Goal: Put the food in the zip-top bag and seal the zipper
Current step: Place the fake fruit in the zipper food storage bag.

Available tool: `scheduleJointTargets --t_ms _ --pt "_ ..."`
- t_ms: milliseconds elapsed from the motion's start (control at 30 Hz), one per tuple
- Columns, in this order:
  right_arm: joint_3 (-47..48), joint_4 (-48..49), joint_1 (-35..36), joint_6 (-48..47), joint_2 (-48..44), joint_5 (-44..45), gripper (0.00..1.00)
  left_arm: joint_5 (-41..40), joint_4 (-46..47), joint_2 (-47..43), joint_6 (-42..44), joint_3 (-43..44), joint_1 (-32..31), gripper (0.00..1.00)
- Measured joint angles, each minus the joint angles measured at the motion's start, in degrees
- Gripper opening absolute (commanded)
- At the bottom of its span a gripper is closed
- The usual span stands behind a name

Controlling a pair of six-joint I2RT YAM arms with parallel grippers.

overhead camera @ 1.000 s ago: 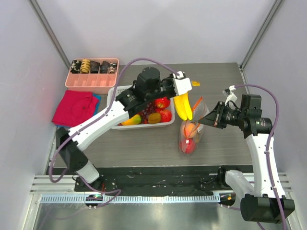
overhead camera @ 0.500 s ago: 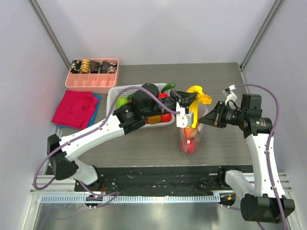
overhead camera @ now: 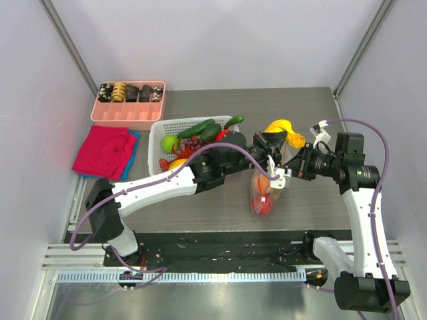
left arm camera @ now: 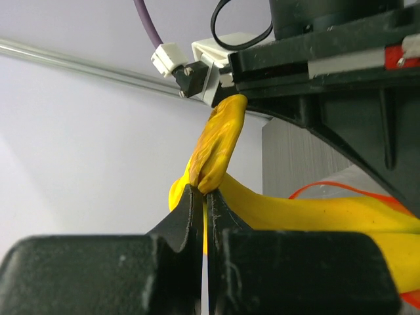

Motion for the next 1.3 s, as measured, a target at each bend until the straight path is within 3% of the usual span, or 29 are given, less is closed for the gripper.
scheduleJointTargets --t_ms 333,567,800,1200,1267,1300 --pt "0.0 1.22 0.0 3.98 -0.76 2.64 0.01 -22.25 0.57 2.78 -0.83 2.67 -9.42 0.0" --pt "0.0 1.86 -0.2 6.25 -0.83 3.5 0.01 -34.58 0.81 7.15 -0.5 6.99 -12.76 0.0" --pt "-0.02 2.23 -0.33 7.1 -1.07 4.2 0.01 -43.08 -2.99 11.26 -1.25 12.98 -13.11 0.0" --pt "-0.17 3.15 -0.22 7.1 -3.06 4.0 0.01 -50.99 -17.11 11.32 -13.57 17.38 -13.14 0.01" --pt "-0.2 3.26 -0.22 7.06 -3.06 4.0 0.01 -50.93 -19.87 11.06 -16.04 17.81 -13.2 0.09" --pt "-0.2 3.32 -0.22 7.04 -3.06 3.98 0.01 -50.9 -21.59 11.04 -17.31 18.43 -13.22 0.24"
